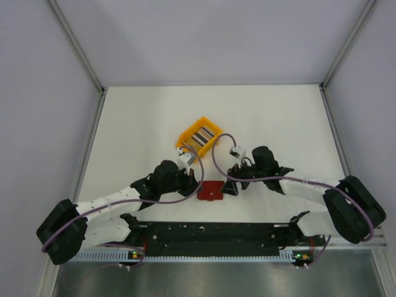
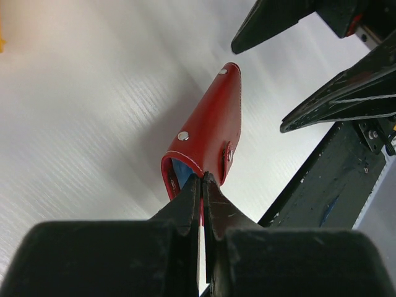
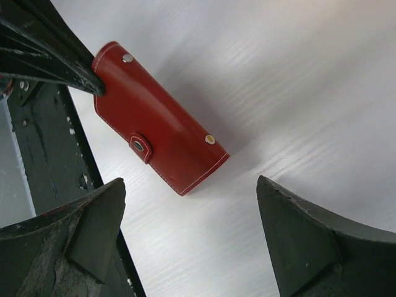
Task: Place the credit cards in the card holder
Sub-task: Pick up the card holder from the center of the board.
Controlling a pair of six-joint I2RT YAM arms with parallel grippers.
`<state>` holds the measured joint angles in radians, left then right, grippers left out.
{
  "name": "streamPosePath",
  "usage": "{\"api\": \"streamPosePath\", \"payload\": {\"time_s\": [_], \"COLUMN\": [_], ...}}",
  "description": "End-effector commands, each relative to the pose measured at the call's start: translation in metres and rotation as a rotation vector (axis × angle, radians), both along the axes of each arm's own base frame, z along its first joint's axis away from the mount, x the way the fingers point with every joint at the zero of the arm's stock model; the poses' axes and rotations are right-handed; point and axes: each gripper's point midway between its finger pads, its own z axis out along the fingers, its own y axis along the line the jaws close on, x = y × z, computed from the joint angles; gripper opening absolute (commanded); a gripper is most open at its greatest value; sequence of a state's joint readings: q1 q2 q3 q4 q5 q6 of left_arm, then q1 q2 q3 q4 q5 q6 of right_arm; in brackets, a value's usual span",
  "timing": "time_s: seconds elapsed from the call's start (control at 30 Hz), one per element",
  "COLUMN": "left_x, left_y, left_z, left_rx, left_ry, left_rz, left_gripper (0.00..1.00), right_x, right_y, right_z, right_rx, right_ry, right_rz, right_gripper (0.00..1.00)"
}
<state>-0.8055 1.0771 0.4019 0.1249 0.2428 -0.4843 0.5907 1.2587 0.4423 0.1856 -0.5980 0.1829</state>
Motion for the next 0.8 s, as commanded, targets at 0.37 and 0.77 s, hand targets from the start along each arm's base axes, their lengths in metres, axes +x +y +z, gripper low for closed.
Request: {"api": "streamPosePath", "payload": {"time_s": [0.37, 0.77], "left_x": [0.002, 0.01], "left_y": [-0.01, -0.005], "left_z": [0.016, 0.012], "left_rx": [-0.061, -0.051], "left_ry": [-0.079, -0.043], "left_rz": [-0.055, 0.037], "left_gripper": [0.0, 0.0], "right_x": [0.002, -0.014], "right_y": [0.036, 0.026], "right_z": [0.006, 0.008], "right_rx": [0.171, 0.17], "right_ry": [0.091, 0.117], "right_rz": [0.272, 0.247], "right_gripper": [0.81, 0.26]}}
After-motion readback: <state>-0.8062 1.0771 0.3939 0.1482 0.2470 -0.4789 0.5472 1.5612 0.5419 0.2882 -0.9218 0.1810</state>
